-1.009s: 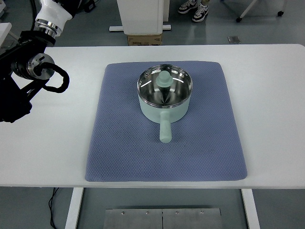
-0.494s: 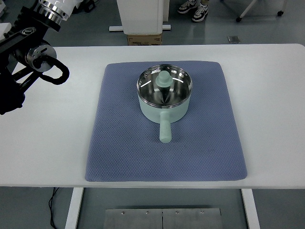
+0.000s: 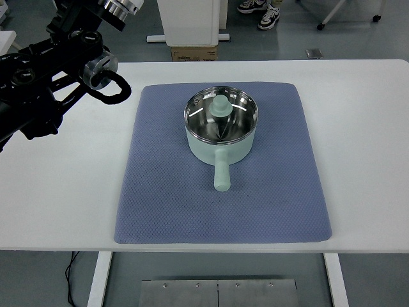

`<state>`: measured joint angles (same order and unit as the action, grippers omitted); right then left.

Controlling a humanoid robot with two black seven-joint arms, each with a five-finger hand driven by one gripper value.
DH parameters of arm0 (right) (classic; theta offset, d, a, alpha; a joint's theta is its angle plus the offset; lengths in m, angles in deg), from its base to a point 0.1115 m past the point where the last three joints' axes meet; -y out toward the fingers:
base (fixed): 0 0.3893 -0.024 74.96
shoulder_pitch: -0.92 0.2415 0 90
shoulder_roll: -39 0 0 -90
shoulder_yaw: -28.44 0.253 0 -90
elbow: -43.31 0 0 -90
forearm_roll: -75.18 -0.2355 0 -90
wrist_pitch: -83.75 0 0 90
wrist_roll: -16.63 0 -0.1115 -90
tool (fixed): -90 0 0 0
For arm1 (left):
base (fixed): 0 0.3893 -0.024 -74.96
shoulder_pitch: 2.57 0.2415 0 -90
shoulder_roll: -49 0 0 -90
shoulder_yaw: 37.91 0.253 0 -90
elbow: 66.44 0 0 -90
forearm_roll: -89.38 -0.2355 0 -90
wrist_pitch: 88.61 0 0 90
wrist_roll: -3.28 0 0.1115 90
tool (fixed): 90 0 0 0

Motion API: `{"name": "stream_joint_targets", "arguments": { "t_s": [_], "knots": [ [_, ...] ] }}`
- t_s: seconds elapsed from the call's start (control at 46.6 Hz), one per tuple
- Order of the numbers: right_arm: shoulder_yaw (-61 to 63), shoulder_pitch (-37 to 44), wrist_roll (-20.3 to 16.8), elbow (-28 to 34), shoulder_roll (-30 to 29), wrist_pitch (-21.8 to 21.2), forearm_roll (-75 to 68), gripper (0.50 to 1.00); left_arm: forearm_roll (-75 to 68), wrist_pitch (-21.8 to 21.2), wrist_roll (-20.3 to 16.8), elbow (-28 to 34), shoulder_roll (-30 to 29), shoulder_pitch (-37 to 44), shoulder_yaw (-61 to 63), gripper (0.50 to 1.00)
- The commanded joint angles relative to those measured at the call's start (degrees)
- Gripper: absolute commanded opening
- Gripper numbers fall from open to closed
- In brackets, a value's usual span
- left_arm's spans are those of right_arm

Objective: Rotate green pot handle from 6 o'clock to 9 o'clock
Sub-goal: 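Raise the left hand up and over toward the far side of the pot, then lower the left hand fingers down into the green pot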

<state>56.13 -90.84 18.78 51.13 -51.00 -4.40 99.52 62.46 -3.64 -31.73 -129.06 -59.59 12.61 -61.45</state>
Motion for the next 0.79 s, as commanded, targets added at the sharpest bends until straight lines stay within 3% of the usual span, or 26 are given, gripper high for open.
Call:
{"name": "stream_joint_targets", "arguments": {
  "t_s": [0.0,0.322,0.622,0.773],
  "knots": [
    [0.0,0.0,0.0,0.0,0.0,0.0,0.0,1.0,-0.2,0.3,0.0,-0.7,-0.6,-2.1,3.9,1.0],
    [0.0,0.0,0.0,0.0,0.0,0.0,0.0,1.0,-0.2,1.3,0.0,-6.5,-3.0,-14.6,23.0,1.0],
    [0.0,0.0,0.0,0.0,0.0,0.0,0.0,1.0,1.3,9.4,0.0,-8.0,-2.6,-25.8,38.5,1.0],
    [0.0,0.0,0.0,0.1,0.0,0.0,0.0,1.0,4.8,18.4,0.0,-8.0,-2.9,-29.9,39.9,1.0]
  ]
}}
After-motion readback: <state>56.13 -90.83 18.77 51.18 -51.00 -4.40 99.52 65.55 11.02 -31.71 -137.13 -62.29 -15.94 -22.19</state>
